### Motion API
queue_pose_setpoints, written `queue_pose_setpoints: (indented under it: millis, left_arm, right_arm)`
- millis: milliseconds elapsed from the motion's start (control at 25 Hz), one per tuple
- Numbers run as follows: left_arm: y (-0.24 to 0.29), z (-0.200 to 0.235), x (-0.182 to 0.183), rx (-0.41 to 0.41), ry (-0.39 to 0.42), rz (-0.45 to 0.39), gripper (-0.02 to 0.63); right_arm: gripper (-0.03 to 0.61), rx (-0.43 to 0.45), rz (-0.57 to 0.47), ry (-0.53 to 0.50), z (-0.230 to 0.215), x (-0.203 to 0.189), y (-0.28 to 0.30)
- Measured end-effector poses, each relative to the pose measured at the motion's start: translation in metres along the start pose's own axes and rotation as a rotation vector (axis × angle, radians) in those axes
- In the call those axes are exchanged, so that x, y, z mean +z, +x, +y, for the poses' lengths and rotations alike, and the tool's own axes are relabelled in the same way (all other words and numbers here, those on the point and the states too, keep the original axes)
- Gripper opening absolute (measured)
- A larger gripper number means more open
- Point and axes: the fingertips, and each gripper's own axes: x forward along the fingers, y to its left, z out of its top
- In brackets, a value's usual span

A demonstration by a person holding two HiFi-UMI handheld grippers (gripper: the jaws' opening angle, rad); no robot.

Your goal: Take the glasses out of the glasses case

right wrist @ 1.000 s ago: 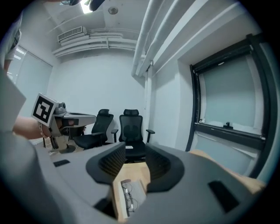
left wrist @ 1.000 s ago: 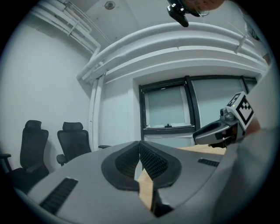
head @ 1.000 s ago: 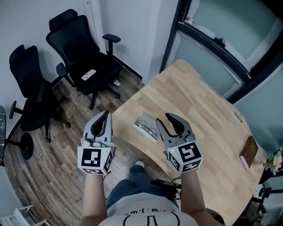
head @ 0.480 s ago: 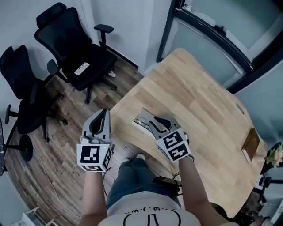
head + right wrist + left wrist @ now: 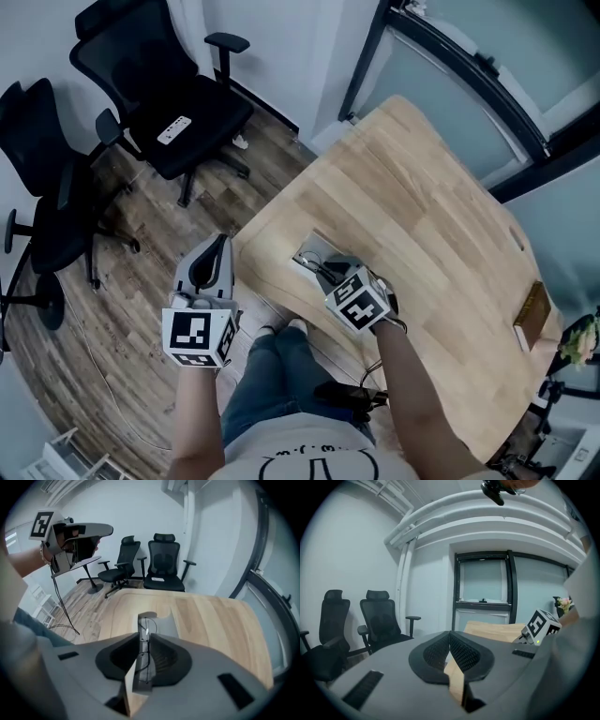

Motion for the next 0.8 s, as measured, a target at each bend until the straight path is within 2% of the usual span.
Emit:
queue_pose_setpoints:
  millis: [160,400,640,800]
  left_arm:
    - [0.002,0.006,-0.011,0.005,-0.006,0.019,0.017]
    - [0.002,0.013,-0.017,0.011,-0.011,0.033,0.017]
    - [0.0,0.017,-0.019,0.008,-0.015,0.038,0.017]
    - [-0.003,0.018,-0.014,0.002,-0.014,0.027,0.017]
  right_arm:
    - [0.078,0.022,0.084,-0.042,0.0,-0.011,0.017]
    - [0.056,0.027,0.14,-0.039,-0.005,-0.019,0.03]
    - [0.03,0.058,0.141,-0.029,-0.003,-0.019,0.031]
    - [0.021,0.016,0.107,-0.022,-0.006,-0.014,0.022]
